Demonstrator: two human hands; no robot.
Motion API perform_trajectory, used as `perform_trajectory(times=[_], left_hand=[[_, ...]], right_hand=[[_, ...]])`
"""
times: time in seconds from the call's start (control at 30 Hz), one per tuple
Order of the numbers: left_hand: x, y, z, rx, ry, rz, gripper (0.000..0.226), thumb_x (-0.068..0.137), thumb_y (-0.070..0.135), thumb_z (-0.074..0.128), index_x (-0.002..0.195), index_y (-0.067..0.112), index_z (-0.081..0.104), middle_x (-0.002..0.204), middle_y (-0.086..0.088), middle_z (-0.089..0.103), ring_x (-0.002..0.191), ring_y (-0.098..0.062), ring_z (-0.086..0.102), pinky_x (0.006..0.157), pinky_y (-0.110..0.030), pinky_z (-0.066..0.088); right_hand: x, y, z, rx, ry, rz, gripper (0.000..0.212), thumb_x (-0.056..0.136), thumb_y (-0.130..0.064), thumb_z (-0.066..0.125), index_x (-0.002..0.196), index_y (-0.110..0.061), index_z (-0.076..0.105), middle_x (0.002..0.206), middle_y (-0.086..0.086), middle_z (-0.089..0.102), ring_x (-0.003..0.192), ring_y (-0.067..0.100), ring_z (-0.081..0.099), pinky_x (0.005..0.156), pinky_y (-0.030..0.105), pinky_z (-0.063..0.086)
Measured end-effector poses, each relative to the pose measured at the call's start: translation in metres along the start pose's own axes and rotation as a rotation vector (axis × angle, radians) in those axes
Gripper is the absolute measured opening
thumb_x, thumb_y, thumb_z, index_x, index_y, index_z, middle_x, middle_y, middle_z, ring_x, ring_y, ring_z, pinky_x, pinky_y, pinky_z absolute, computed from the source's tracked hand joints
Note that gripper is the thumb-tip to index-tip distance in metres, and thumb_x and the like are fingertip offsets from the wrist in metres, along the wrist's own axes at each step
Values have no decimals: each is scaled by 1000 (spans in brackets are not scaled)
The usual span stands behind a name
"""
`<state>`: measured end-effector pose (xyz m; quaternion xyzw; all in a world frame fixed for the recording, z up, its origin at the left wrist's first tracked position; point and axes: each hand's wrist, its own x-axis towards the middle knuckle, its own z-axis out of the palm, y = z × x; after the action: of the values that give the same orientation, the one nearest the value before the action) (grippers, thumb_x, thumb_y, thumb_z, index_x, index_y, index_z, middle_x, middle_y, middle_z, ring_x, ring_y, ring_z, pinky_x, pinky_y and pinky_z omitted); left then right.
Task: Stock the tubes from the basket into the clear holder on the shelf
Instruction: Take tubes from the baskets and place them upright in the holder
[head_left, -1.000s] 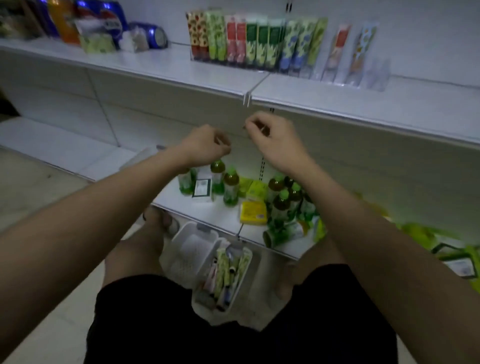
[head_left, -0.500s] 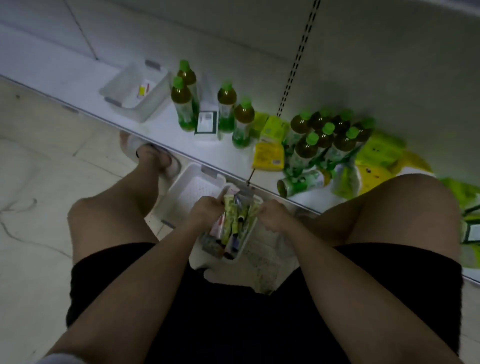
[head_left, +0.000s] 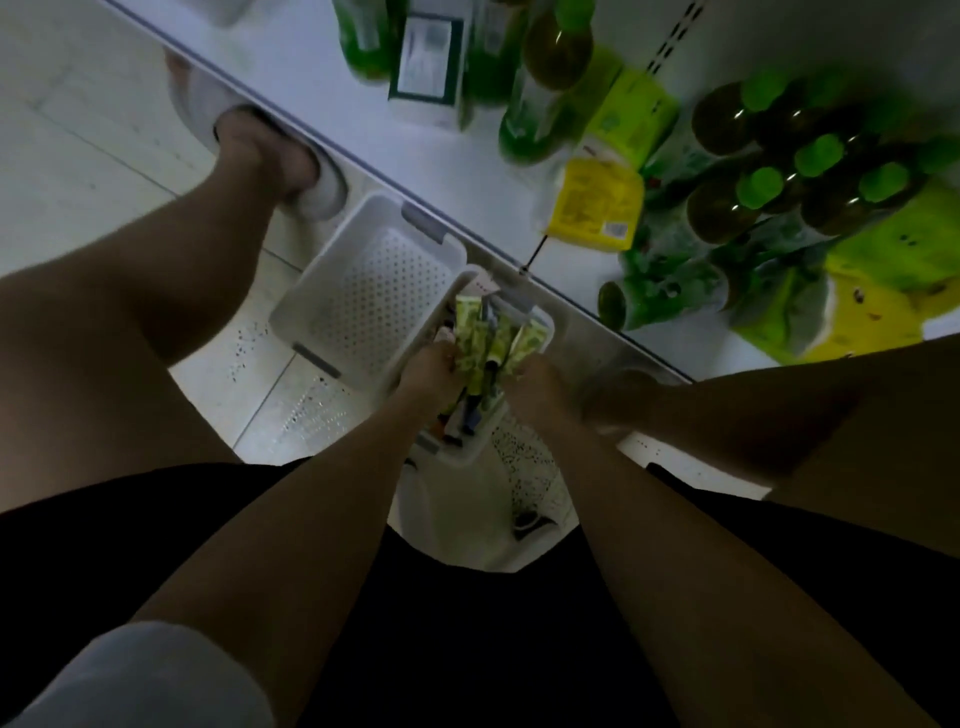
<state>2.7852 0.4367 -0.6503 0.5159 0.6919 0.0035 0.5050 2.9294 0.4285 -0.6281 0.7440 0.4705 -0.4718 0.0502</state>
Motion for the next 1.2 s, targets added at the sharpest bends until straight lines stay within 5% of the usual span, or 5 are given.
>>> perform_trajectory(times=[0.17,0.53,0.77,0.97,1.2], left_hand=[[16,-13,14,-80,8,-17,32,97,25,49,123,9,60,115,-11,63,109,-28,57,76,-24,37],[22,-17,10,-139,65,-23,24,95,19,51,109,7,67,110,-19,66,94,-28,60,76,-33,44],[2,-3,-13,-280,127,50,26,92,29,61,111,14,69,99,-3,66,93,-18,61,75,-24,43],[-37,24,-32,-547,221,167,10,91,18,64,87,9,65,90,-8,69,93,-28,67,80,-35,54],[-78,72,-87,-679,256,363,14,92,20,64,92,8,71,87,-8,71,81,-18,66,79,-35,53]], right_hand=[[17,3,10,43,4,62,28,98,-22,52,100,4,62,96,24,65,89,40,65,81,53,55],[24,10,7,191,21,99,24,90,-7,58,99,15,64,92,30,66,89,46,65,76,51,57],[-1,-12,-3,217,69,-119,18,93,-11,53,76,-11,47,77,13,44,71,20,45,63,29,33],[-26,-24,-21,389,127,-183,25,97,-16,51,72,-19,45,70,-1,48,72,17,47,60,29,34],[-75,-68,-80,608,255,-404,15,100,-16,49,87,-8,51,84,15,54,81,26,56,72,40,50]])
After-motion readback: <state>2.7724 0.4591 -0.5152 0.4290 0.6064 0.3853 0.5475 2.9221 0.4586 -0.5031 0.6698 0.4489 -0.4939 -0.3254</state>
